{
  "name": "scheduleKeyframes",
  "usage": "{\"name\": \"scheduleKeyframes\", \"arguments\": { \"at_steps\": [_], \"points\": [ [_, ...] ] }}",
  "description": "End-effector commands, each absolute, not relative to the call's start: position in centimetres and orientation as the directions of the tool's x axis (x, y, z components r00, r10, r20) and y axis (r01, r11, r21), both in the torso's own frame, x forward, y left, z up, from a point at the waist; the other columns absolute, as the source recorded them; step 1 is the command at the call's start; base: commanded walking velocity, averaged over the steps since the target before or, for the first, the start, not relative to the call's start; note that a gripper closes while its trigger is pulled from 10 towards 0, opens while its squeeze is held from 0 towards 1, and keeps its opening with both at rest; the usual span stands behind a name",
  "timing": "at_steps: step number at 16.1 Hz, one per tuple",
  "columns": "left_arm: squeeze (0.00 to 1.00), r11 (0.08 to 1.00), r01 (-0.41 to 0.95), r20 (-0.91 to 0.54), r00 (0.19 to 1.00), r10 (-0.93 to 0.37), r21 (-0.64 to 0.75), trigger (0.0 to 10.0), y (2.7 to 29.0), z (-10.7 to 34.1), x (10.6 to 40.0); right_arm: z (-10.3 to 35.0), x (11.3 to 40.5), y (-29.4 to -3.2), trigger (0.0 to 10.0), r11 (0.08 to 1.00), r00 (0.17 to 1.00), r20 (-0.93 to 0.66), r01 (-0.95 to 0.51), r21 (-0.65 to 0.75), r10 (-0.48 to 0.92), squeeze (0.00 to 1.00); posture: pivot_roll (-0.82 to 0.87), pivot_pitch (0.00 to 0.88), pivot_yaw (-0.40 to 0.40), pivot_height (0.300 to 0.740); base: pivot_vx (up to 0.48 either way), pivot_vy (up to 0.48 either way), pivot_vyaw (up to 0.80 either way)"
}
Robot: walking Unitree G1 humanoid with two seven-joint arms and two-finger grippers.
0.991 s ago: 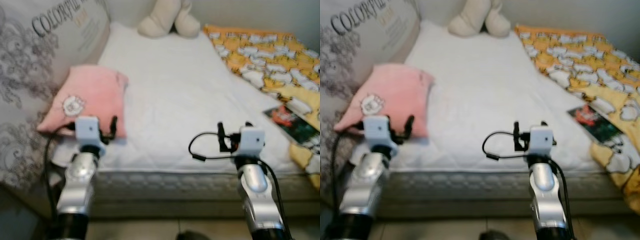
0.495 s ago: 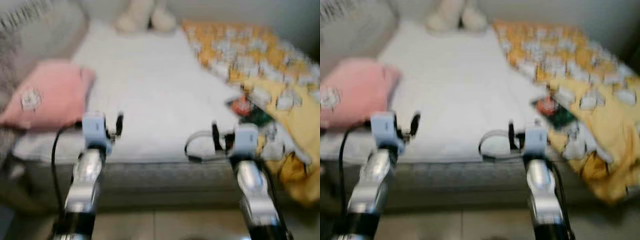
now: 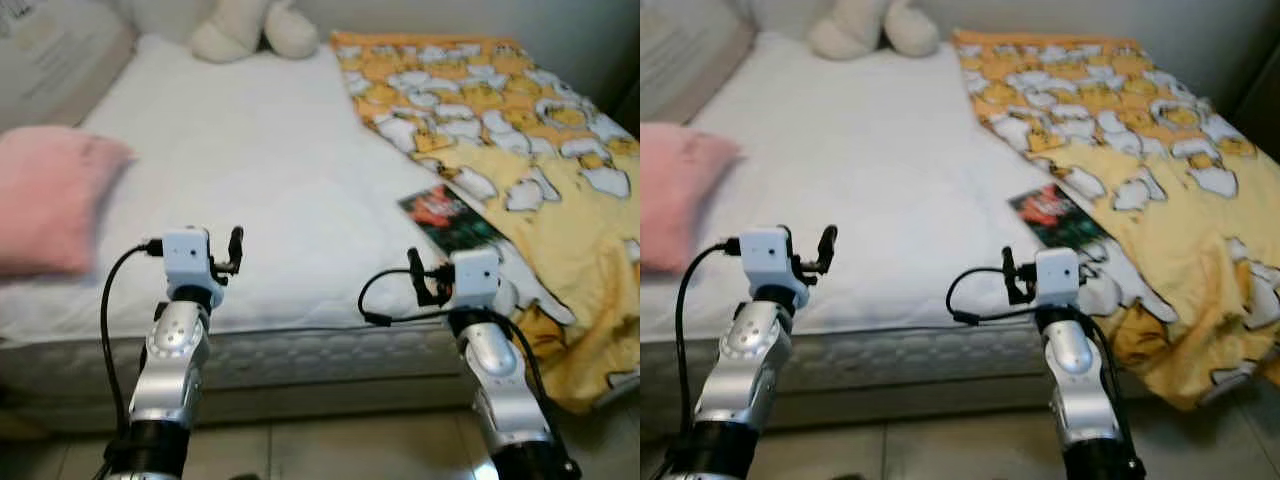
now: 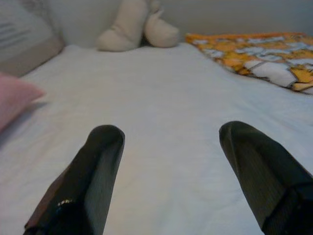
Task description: Clean up the room
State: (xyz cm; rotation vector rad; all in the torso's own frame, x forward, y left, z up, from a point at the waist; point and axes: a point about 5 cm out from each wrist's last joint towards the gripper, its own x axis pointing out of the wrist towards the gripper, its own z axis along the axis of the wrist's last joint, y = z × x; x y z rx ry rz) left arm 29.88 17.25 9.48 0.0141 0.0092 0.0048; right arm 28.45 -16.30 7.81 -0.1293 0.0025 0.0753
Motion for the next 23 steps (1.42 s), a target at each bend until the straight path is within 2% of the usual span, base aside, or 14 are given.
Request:
{"name": "scheduleKeyframes", "arguments": {
  "at_steps": [1,12,15,20,23],
  "points": [
    [0.0,1.0,0.017,-0.002,1.0,-0.017,0.011,10.0,16.3,9.8,30.2,8.1,28.5,-17.5,10.0,0.99,0.999,-0.001,-0.042,-0.135,0.042,0.0,-0.04,0.0,-0.005,0.724,0.368,-0.307,0.0],
    [0.0,1.0,0.021,-0.008,1.0,-0.02,0.024,10.0,16.4,9.9,30.7,7.7,28.1,-17.6,10.0,0.988,0.999,-0.014,-0.053,-0.147,0.052,0.0,-0.06,0.0,0.006,0.724,0.372,-0.299,0.0],
    [0.0,0.999,0.048,-0.046,0.998,-0.047,0.01,10.0,16.3,9.4,30.7,7.4,27.9,-17.5,10.0,0.987,0.998,-0.035,-0.061,-0.145,0.057,0.0,-0.05,0.0,0.005,0.724,0.0,0.0,-0.7],
    [0.0,0.992,0.126,-0.077,0.989,-0.125,0.005,10.0,15.8,9.5,31.9,7.4,27.7,-17.5,10.0,0.991,0.999,-0.024,-0.043,-0.124,0.04,0.0,-0.06,0.0,0.017,0.724,0.0,0.469,-0.69],
    [0.0,0.99,0.14,-0.094,0.986,-0.137,0.035,10.0,15.9,9.5,32.2,7.2,27.4,-17.4,10.0,0.992,0.999,-0.027,-0.046,-0.119,0.043,0.0,-0.07,0.0,0.028,0.724,0.0,0.087,-0.23]
  ]
}}
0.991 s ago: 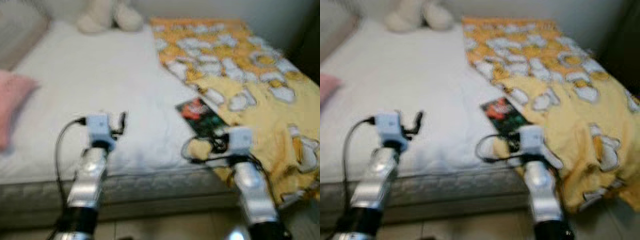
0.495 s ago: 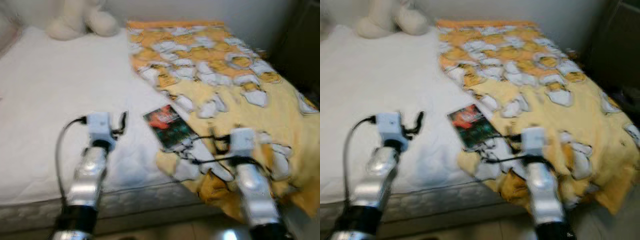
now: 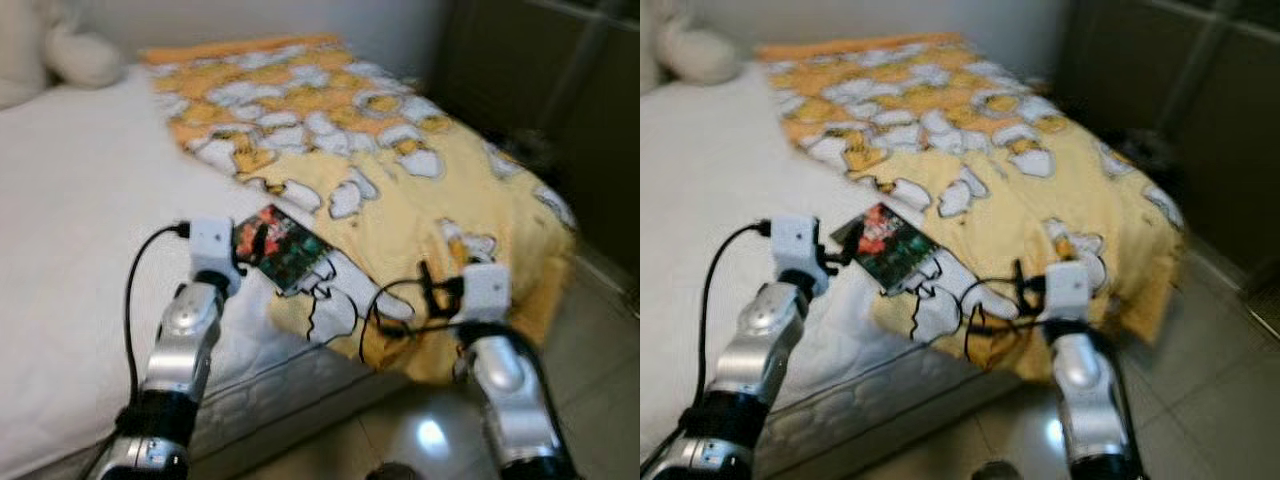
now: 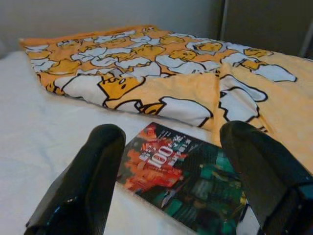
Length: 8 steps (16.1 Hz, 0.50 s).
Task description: Clean up the room
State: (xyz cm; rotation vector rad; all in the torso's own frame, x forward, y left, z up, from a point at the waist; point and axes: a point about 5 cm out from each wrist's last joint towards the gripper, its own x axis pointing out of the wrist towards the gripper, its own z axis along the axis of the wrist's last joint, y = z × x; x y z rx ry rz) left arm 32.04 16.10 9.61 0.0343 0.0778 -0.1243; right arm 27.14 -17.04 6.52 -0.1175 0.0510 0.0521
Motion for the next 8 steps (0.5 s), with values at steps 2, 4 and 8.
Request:
{"name": "scheduleKeyframes", "arguments": {
  "at_steps": [2,4,8],
  "points": [
    [0.0,0.989,0.145,-0.099,0.985,-0.141,0.033,10.0,15.9,9.4,32.2,7.1,27.3,-17.5,10.0,0.991,0.999,-0.032,-0.041,-0.127,0.038,0.0,-0.07,0.0,0.032,0.724,0.0,0.0,0.0],
    [0.0,0.986,0.164,-0.092,0.983,-0.161,0.025,10.0,15.4,9.5,32.3,7.1,27.1,-17.5,10.0,0.991,0.999,-0.031,-0.041,-0.13,0.037,0.0,-0.08,0.0,0.033,0.724,0.229,0.0,0.0],
    [0.0,0.982,0.189,-0.087,0.979,-0.186,0.027,10.0,14.7,9.6,32.4,7.0,27.0,-17.3,10.0,0.99,0.999,-0.033,-0.047,-0.133,0.043,0.0,-0.08,0.0,0.034,0.724,0.472,0.0,0.0]
  ]
}}
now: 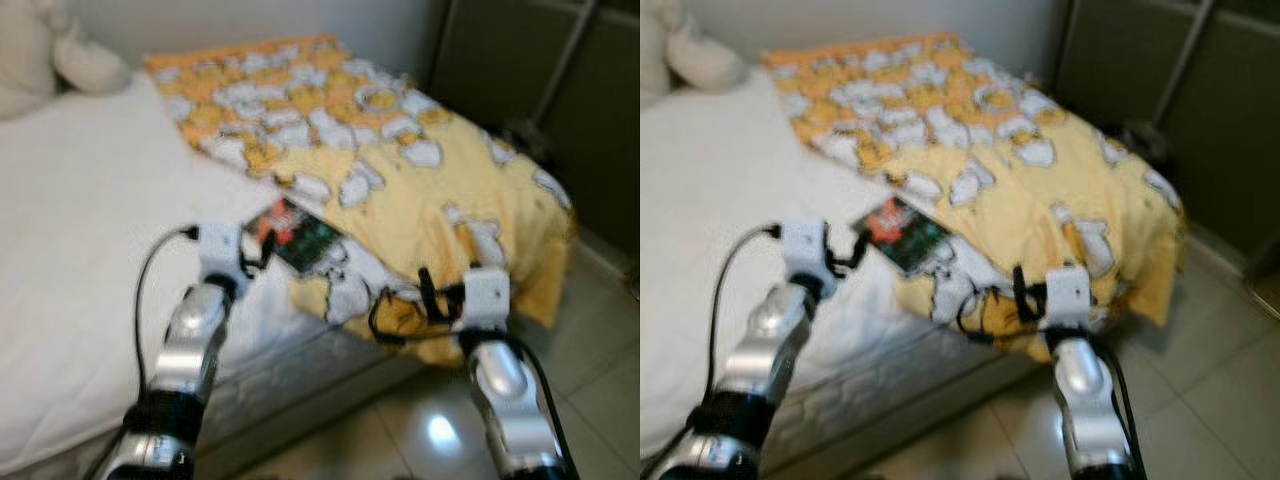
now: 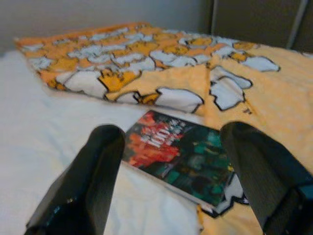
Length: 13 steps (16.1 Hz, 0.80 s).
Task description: Clean up the room
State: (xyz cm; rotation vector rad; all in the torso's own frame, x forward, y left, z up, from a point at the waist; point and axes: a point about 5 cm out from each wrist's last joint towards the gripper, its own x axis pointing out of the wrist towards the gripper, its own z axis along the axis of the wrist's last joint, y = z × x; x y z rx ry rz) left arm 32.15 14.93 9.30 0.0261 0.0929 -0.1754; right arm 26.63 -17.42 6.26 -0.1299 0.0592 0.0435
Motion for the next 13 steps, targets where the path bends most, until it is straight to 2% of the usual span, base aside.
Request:
{"name": "scheduleKeyframes", "arguments": {
  "at_steps": [1,8,9,13],
  "points": [
    [0.0,0.98,0.199,-0.088,0.977,-0.196,0.027,10.0,14.5,9.6,32.3,7.0,27.0,-17.3,10.0,0.99,0.998,-0.035,-0.049,-0.134,0.045,0.0,-0.08,0.0,0.034,0.724,0.48,0.0,0.0],
    [0.0,0.967,0.254,-0.086,0.963,-0.254,-0.007,10.0,13.4,9.7,32.4,6.9,26.9,-17.3,10.0,0.989,0.998,-0.041,-0.052,-0.14,0.047,0.0,-0.09,0.0,0.035,0.724,0.48,0.0,0.0],
    [0.0,0.97,0.243,-0.089,0.966,-0.244,-0.019,10.0,13.4,9.8,32.5,6.9,26.8,-17.3,10.0,0.989,0.998,-0.041,-0.054,-0.14,0.048,0.0,-0.09,0.0,0.035,0.724,0.0,0.0,0.0],
    [0.0,0.956,0.08,-0.288,0.943,-0.164,-0.282,10.0,13.9,7.3,34.6,7.0,25.3,-17.3,10.0,0.982,0.993,-0.065,-0.108,-0.156,0.099,0.0,-0.13,0.0,0.002,0.724,0.0,0.0,0.0]
  ]
}}
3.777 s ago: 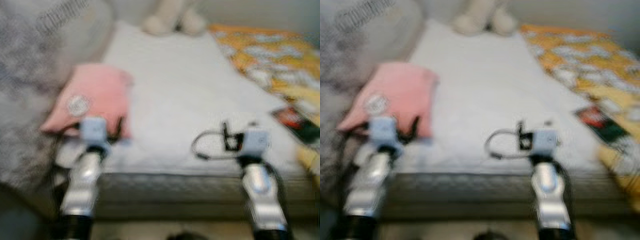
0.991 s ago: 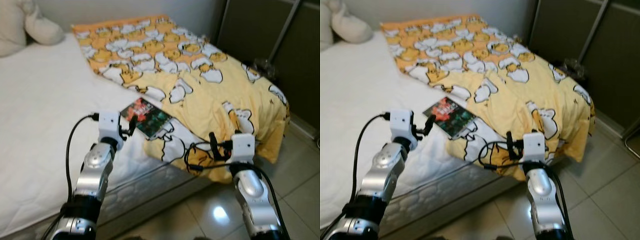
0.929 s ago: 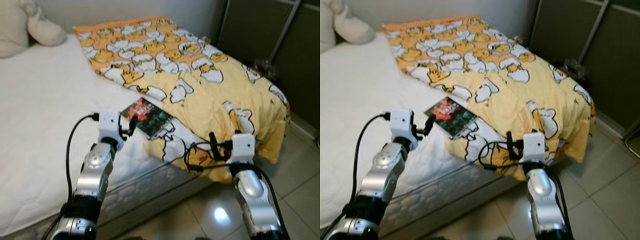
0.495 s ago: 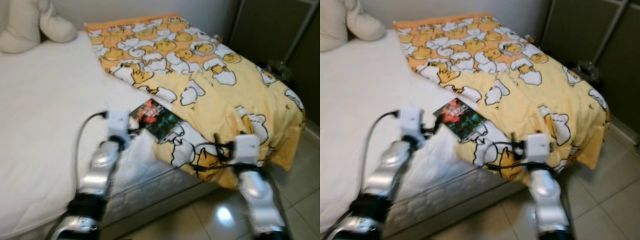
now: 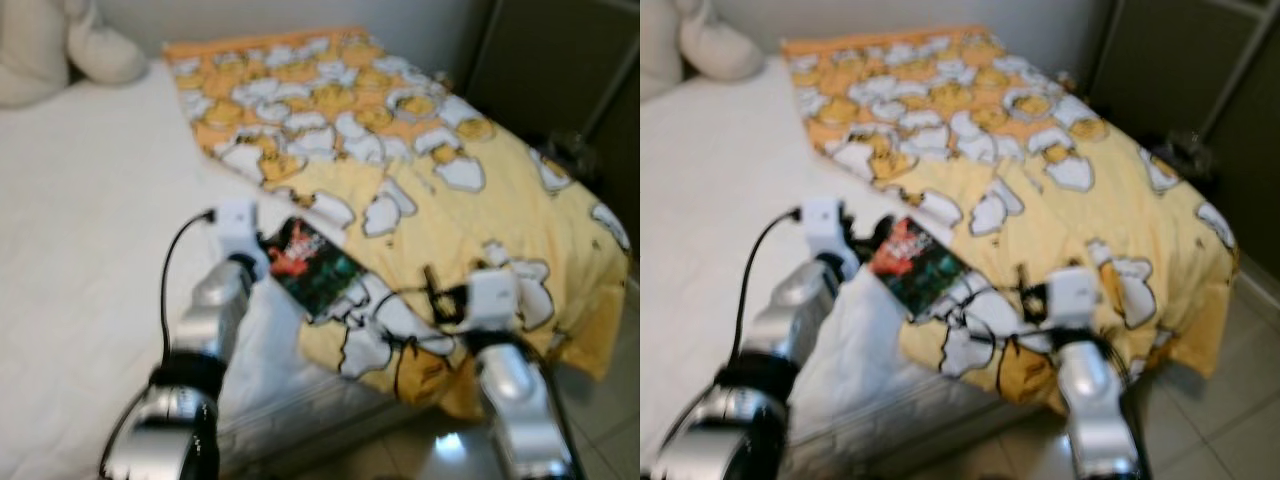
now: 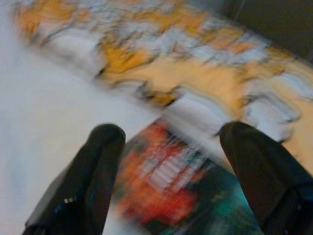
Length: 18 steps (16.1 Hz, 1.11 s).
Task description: Clean up the room
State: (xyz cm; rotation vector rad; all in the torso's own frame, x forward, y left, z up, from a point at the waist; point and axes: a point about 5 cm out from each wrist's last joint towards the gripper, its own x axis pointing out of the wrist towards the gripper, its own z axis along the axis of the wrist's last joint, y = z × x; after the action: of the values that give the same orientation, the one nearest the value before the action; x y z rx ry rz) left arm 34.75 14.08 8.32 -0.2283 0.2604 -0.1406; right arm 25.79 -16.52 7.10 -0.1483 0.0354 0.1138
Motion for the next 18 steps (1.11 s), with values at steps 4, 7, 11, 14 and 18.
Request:
{"name": "scheduleKeyframes", "arguments": {
  "at_steps": [4,7,11,14,18],
  "points": [
    [0.0,0.872,-0.047,-0.373,0.914,-0.159,-0.487,10.0,13.9,5.9,34.8,7.7,23.3,-17.8,10.0,0.977,0.98,-0.072,-0.191,-0.09,0.185,0.0,-0.2,0.07,-0.005,0.724,0.0,0.0,0.0],
    [0.0,0.798,-0.106,-0.393,0.903,-0.172,-0.593,10.0,13.5,5.5,35.0,7.4,21.5,-17.2,10.0,0.952,0.947,-0.142,-0.301,-0.065,0.289,0.0,-0.24,0.135,-0.015,0.724,0.0,0.0,0.0],
    [0.0,0.74,-0.143,-0.392,0.904,-0.174,-0.658,10.0,13.0,5.3,34.9,7.1,18.1,-17.1,10.0,0.945,0.925,-0.223,-0.325,-0.038,0.309,0.0,-0.28,0.191,-0.026,0.724,0.0,0.0,0.0],
    [0.0,0.711,-0.173,-0.399,0.902,-0.163,-0.682,10.0,13.0,4.7,34.6,7.1,16.3,-16.4,10.0,0.942,0.913,-0.252,-0.334,-0.012,0.32,0.0,-0.29,0.22,-0.029,0.724,0.0,0.0,0.0],
    [0.0,0.669,-0.09,-0.315,0.922,-0.223,-0.738,10.0,11.7,6.2,35.4,7.2,14.9,-15.4,10.0,0.93,0.898,-0.259,-0.369,-0.005,0.355,0.0,-0.29,0.243,-0.015,0.724,0.0,0.0,0.0]
  ]
}}
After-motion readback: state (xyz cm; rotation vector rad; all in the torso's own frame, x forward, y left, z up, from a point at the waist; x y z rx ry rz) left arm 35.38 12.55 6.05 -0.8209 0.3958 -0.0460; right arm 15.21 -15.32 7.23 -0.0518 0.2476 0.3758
